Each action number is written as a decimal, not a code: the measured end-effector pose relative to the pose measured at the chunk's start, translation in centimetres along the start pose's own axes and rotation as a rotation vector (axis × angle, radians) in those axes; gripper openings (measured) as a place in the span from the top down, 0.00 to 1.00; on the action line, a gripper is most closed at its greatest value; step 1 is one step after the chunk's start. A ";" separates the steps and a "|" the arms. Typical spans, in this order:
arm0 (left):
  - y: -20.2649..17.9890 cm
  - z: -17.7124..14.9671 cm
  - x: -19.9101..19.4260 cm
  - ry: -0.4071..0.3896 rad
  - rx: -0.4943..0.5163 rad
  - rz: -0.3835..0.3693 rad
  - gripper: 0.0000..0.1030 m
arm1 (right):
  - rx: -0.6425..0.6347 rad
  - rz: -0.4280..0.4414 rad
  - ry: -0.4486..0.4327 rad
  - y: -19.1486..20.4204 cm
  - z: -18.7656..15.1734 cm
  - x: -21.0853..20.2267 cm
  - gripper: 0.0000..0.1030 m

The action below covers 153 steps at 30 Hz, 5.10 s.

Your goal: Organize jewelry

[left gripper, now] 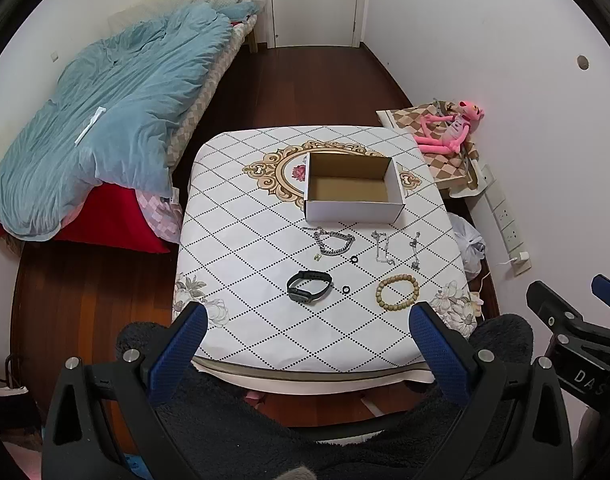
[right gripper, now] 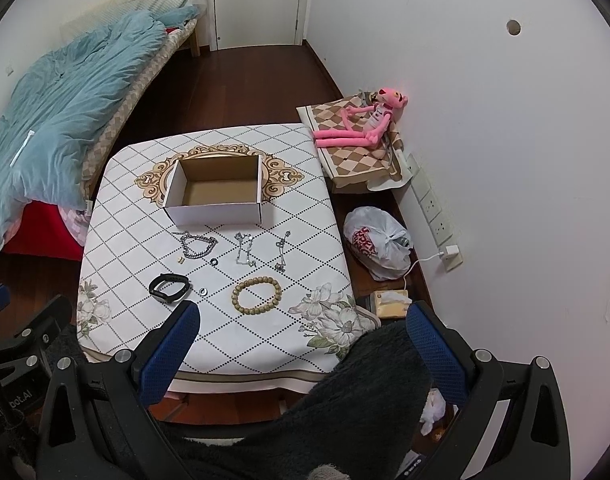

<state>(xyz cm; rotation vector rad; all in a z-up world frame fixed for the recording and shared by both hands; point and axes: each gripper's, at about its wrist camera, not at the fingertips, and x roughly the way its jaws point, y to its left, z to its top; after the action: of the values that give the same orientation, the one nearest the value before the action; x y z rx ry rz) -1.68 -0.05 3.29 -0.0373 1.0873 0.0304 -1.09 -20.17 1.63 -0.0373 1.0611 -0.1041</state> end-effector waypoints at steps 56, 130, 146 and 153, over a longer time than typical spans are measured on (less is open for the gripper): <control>6.0 -0.7 27.7 0.349 -0.098 0.199 0.01 | 0.060 0.082 0.377 4.7 -2.4 31.2 0.62; 1.6 19.2 31.4 0.201 -0.076 -0.085 0.02 | 0.007 0.432 0.270 7.1 20.5 32.1 0.48; 2.0 14.6 30.5 0.099 -0.005 0.107 0.01 | -0.102 0.134 0.215 8.1 14.5 32.0 0.06; 2.2 13.8 28.0 0.068 -0.018 0.116 0.01 | -0.084 0.145 0.184 8.1 14.0 30.1 0.06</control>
<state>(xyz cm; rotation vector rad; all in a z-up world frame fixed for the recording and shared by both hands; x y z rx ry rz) 23.41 2.96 -15.18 0.0087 1.1558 0.1438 26.24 -15.53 -18.34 -0.0267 1.2482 0.0692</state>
